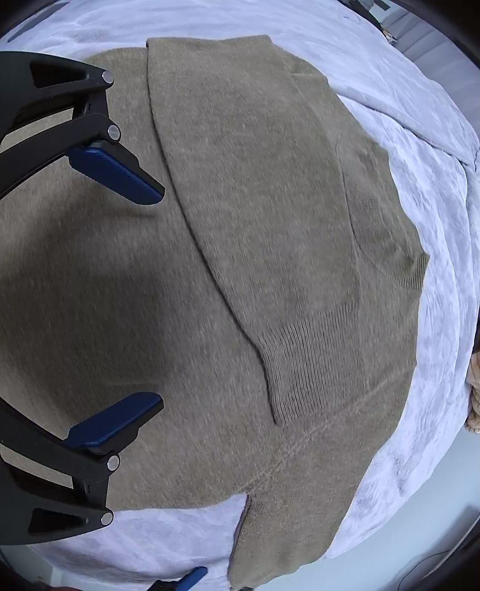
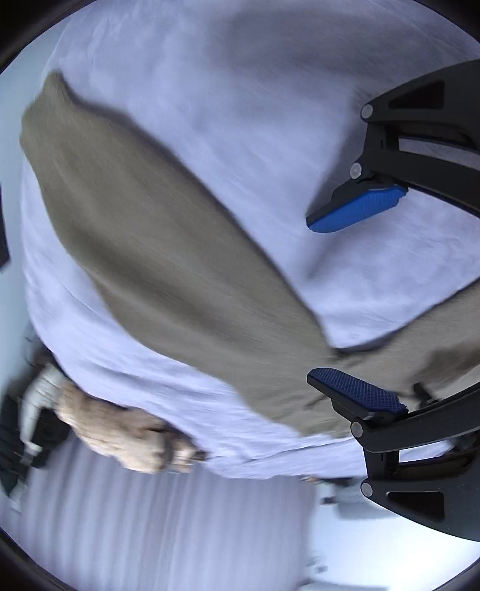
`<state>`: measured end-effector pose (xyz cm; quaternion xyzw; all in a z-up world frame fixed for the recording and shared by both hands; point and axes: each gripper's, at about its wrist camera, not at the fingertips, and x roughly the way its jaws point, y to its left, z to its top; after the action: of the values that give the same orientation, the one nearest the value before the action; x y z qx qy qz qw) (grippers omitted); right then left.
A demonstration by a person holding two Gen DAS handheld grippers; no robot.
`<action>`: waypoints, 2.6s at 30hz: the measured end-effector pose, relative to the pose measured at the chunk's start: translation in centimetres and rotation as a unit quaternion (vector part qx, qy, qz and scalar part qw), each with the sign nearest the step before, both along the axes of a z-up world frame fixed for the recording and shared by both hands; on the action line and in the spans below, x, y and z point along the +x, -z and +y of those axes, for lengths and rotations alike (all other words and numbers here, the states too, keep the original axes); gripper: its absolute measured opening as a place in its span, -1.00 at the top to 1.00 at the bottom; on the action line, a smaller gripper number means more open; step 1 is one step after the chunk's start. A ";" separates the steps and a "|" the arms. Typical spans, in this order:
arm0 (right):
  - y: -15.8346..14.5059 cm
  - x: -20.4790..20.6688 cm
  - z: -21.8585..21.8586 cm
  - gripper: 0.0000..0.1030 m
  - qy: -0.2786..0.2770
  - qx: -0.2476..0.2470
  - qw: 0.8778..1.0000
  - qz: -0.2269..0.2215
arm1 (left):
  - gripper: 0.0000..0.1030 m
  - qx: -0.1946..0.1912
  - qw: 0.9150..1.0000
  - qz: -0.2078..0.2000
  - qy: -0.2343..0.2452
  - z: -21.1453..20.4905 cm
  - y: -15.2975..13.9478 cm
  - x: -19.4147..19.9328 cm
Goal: Fold small clothes
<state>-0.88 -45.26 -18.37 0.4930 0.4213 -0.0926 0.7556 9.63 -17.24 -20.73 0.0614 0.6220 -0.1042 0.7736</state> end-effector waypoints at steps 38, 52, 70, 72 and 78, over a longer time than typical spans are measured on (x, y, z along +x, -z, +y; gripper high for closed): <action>-8.2 12.5 7.0 0.85 -0.164 0.092 0.960 -0.207 | -0.98 -0.025 0.993 -0.063 -0.094 7.0 -2.4 3.2; 4.0 18.9 28.6 0.36 -0.320 0.027 0.947 0.023 | -0.98 -0.075 0.979 -0.063 -0.179 19.3 -0.7 2.3; 3.4 19.7 39.5 0.56 -0.431 -0.030 0.902 0.006 | -0.98 -0.434 0.880 0.042 -0.192 24.8 2.0 3.5; 4.5 18.5 39.8 0.29 -0.437 -0.027 0.899 0.030 | -0.98 -0.422 0.886 0.045 -0.186 24.3 2.0 3.6; 3.6 14.9 35.2 -0.02 -0.397 -0.008 0.917 0.032 | -0.98 -0.385 0.906 0.053 -0.169 21.9 1.5 4.3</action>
<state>14.01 -10.05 -22.02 0.2760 0.6056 0.1962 0.7201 13.97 4.65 -22.19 -0.3528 0.5749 -0.2064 0.7088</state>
